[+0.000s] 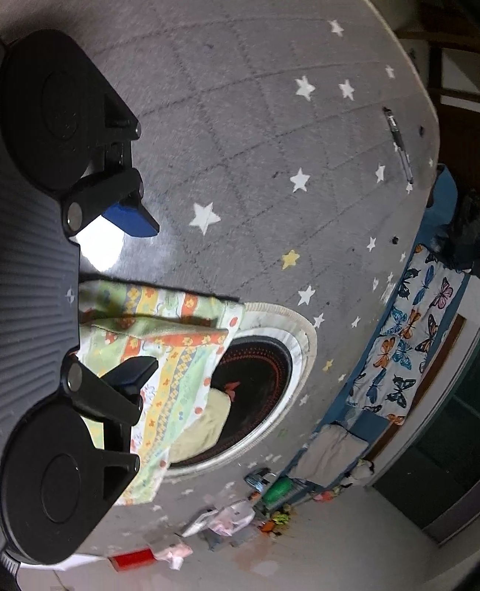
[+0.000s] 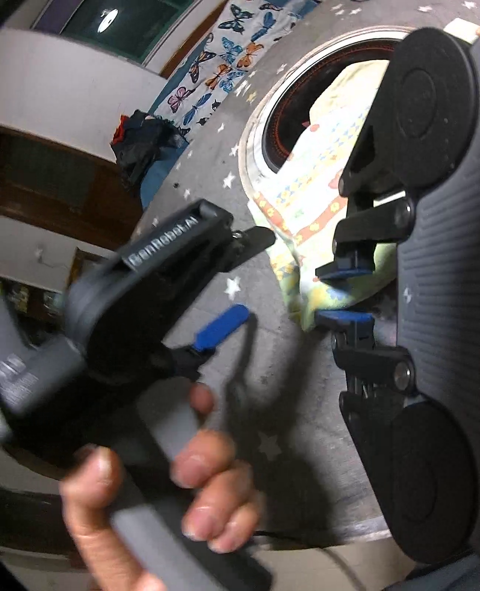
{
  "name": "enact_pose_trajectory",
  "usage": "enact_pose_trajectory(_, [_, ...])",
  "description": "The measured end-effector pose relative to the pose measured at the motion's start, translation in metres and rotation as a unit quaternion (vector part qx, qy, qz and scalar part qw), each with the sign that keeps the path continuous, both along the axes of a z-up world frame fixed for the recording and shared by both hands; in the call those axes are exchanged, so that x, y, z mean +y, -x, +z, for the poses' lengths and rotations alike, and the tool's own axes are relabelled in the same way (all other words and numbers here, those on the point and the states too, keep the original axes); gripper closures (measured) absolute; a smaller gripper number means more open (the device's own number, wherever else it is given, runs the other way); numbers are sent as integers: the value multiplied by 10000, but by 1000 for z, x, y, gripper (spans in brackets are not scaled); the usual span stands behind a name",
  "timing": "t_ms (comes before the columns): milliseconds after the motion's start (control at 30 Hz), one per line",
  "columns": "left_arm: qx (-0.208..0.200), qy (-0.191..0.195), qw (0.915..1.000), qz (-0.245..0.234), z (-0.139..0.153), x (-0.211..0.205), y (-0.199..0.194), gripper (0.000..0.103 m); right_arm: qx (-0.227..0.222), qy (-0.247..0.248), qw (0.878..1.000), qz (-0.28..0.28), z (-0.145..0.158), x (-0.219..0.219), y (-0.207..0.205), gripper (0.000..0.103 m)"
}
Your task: Fold clothes
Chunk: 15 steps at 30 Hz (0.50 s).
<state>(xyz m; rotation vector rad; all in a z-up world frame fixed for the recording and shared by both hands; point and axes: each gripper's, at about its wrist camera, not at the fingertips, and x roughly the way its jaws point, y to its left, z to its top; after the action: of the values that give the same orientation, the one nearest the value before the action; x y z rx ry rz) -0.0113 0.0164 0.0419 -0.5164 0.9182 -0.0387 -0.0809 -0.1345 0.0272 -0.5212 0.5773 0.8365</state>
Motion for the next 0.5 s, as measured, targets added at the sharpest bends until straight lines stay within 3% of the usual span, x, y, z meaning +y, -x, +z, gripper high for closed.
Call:
enact_pose_trajectory(133, [-17, 380, 9992, 101, 0, -2, -1, 17, 56, -392, 9991, -170, 17, -14, -2, 91])
enact_pose_trajectory(333, [174, 766, 9969, 61, -6, -15, -12, 19, 63, -695, 9971, -303, 33, -31, -3, 93])
enact_pose_trajectory(400, [229, 823, 9963, -9, -9, -21, -17, 28, 95, -730, 9968, -300, 34, -34, -2, 93])
enact_pose_trajectory(500, [313, 852, 9958, -127, -15, -29, -22, 58, 110, -736, 9969, -267, 34, -36, 0, 93])
